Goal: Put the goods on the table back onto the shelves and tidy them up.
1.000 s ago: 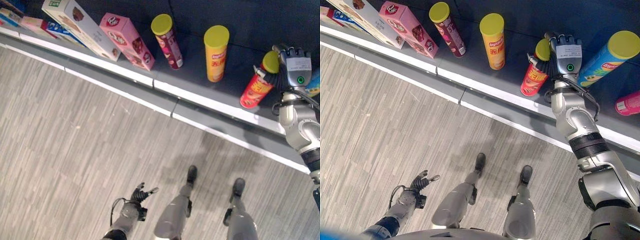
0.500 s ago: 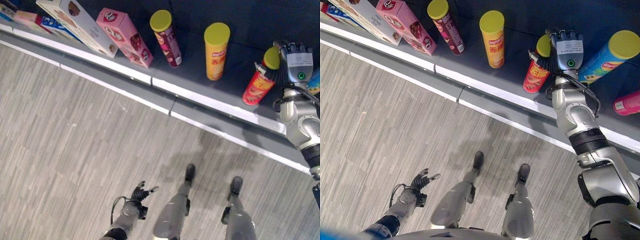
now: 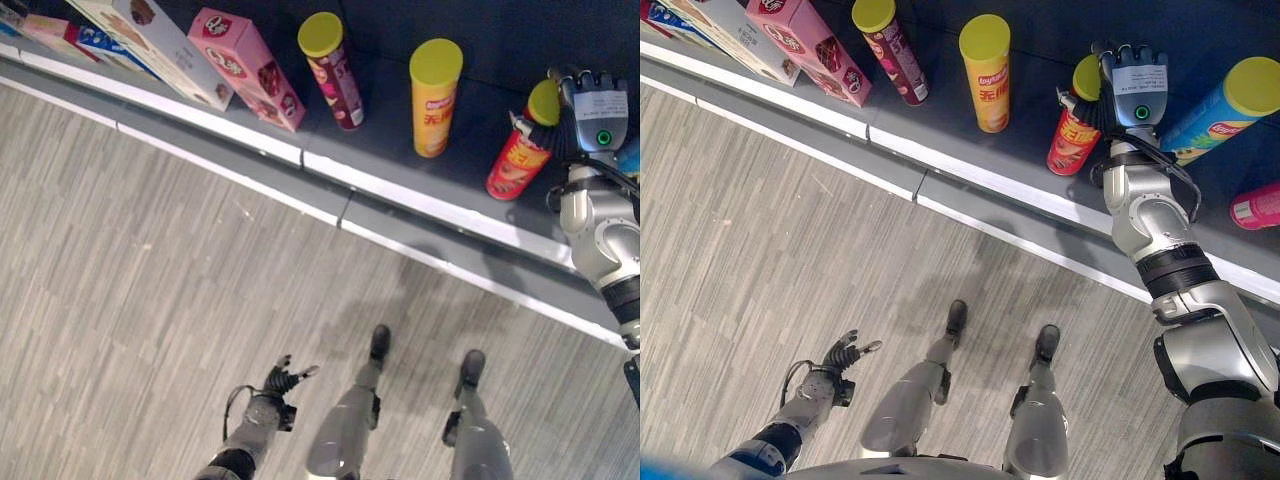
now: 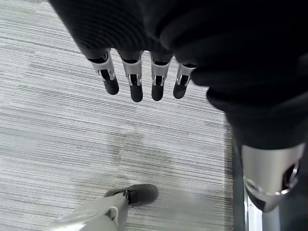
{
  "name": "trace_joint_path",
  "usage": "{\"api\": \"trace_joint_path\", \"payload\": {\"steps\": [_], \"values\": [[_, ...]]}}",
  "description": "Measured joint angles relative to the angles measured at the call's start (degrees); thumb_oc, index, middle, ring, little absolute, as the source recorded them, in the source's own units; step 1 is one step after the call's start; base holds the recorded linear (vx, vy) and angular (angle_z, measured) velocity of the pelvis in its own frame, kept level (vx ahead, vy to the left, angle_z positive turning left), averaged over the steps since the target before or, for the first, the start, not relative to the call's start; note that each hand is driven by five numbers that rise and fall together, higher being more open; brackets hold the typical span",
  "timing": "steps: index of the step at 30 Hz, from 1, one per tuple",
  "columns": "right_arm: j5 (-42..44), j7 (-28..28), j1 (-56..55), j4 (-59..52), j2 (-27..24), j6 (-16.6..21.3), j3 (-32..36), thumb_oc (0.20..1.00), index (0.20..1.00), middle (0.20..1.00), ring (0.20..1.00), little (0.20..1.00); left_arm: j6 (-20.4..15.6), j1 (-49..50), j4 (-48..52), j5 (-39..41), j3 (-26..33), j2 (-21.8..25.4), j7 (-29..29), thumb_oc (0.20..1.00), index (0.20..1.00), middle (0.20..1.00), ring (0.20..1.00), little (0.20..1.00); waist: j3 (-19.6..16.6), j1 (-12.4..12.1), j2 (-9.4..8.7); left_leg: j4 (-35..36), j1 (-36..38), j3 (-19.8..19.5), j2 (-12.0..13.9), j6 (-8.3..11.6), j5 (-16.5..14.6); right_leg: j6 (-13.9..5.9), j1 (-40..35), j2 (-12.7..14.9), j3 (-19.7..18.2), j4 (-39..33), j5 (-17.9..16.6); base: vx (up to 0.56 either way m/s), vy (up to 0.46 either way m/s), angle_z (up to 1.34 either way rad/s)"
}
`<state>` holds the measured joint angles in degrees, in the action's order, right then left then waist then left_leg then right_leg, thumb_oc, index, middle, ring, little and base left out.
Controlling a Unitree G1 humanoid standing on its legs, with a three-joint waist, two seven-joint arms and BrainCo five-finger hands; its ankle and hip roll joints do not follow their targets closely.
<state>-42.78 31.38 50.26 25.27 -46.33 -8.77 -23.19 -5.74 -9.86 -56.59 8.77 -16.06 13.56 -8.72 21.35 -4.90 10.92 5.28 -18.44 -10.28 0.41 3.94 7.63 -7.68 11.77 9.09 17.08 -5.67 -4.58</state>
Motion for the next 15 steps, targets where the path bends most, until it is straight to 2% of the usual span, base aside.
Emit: {"api": "trace_joint_path", "payload": {"steps": [8, 9, 10, 11, 15], "values": [[-0.2, 0.1, 0.0, -0.1, 0.0, -0.6, -0.1, 0.200, 0.200, 0.200, 0.200, 0.200, 0.0, -0.1, -0.3, 0.0, 0.0, 0.0, 0.0, 1.000, 1.000, 1.000, 1.000, 1.000, 0.0, 0.1, 0.02, 0.0, -0.2, 0.0, -0.1, 0.01, 0.0, 0.00, 0.1, 0.0, 0.1, 0.0, 0.0, 0.00, 0.000, 0.00], [-0.2, 0.1, 0.1, -0.2, 0.0, -0.6, -0.1, 0.250, 0.250, 0.250, 0.250, 0.250, 0.0, -0.7, -0.4, 0.0, -0.3, 0.0, 0.0, 1.000, 1.000, 1.000, 1.000, 1.000, 0.0, 0.0, 0.02, 0.0, -0.2, 0.0, -0.1, 0.01, 0.0, 0.00, 0.1, 0.0, 0.1, 0.0, 0.0, -0.04, 0.025, 0.01], [-0.4, 0.2, 0.1, -0.2, 0.0, -0.6, -0.1, 0.903, 0.903, 0.903, 0.903, 0.903, 0.0, -1.6, -0.5, 0.0, -0.5, 0.0, 0.0, 1.000, 1.000, 1.000, 1.000, 1.000, 0.0, 0.0, 0.03, 0.0, -0.2, 0.0, -0.1, 0.01, 0.0, 0.00, 0.1, 0.1, 0.1, 0.0, 0.0, -0.06, 0.044, 0.01], [-1.3, 0.3, 0.3, -0.3, 0.0, -0.7, -0.1, 1.000, 1.000, 1.000, 1.000, 1.000, 0.0, -2.1, -0.4, 0.0, -0.6, 0.0, 0.0, 1.000, 1.000, 1.000, 1.000, 1.000, 0.0, 0.1, 0.03, 0.0, -0.2, 0.0, -0.1, 0.01, 0.0, 0.00, 0.2, 0.1, 0.1, 0.0, 0.0, -0.06, 0.047, 0.00], [-2.2, 0.5, 0.9, -3.1, 0.0, -0.6, -0.1, 1.000, 1.000, 1.000, 1.000, 1.000, 0.1, -3.5, -0.6, 0.0, -0.6, 0.0, -0.1, 1.000, 1.000, 1.000, 1.000, 1.000, 0.0, 0.5, 0.03, 0.0, -0.2, 0.2, -0.1, 0.01, 0.0, 0.00, 0.2, 0.1, 0.0, 0.0, -0.1, -0.02, 0.044, 0.00]]}}
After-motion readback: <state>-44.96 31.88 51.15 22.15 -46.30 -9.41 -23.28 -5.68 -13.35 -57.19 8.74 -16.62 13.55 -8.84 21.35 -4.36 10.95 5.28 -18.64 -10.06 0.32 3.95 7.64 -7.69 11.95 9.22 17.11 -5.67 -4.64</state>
